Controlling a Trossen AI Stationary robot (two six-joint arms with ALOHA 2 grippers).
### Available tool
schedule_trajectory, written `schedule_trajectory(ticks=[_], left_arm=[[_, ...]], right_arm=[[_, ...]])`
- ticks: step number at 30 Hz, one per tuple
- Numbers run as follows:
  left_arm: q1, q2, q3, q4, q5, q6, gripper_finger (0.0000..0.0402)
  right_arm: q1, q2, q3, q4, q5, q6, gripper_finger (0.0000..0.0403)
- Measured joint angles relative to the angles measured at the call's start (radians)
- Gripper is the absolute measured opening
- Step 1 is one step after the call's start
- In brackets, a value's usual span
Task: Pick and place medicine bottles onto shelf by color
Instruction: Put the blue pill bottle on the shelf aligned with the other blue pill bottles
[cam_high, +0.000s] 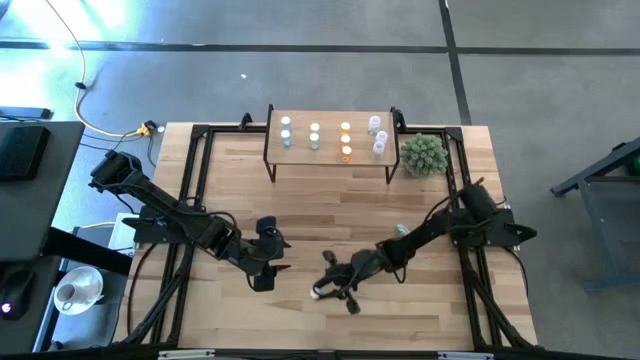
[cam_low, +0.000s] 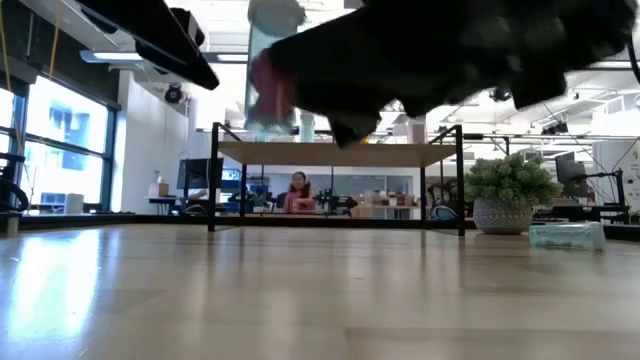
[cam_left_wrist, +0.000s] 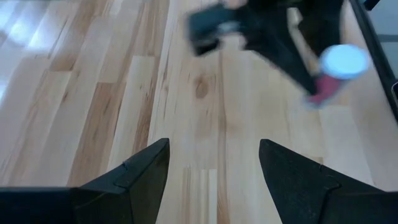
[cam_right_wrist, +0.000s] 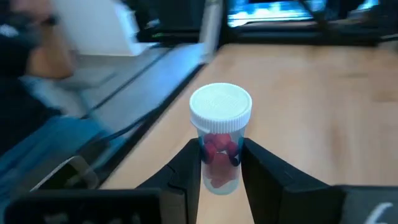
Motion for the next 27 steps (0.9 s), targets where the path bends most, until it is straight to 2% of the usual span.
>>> schedule_trajectory(ticks=[3, 9, 17, 22, 27], left_arm=[[0.0, 0.0, 0.0, 0.034, 0.0, 0.016, 0.0239], [0.0, 0.0, 0.0, 0.11, -0.01, 0.088, 0.0239], [0.0, 0.0, 0.0, 0.145, -0.122, 0.112, 0.0239], [0.0, 0.0, 0.0, 0.144, -0.126, 0.112, 0.0239], [0.0, 0.0, 0.0, 0.144, -0.124, 0.112, 0.0239]], right_arm=[[-0.032, -0.06, 0.0, -0.039, 0.042, -0.001, 0.0087], [-0.126, -0.198, 0.0, -0.167, 0.037, 0.031, 0.0087], [-0.225, -0.382, 0.106, -0.553, 0.027, 0.026, 0.0087], [-0.205, -0.391, 0.137, -0.604, 0.034, -0.023, 0.0087], [-0.179, -0.347, 0.137, -0.649, 0.031, -0.019, 0.0087]])
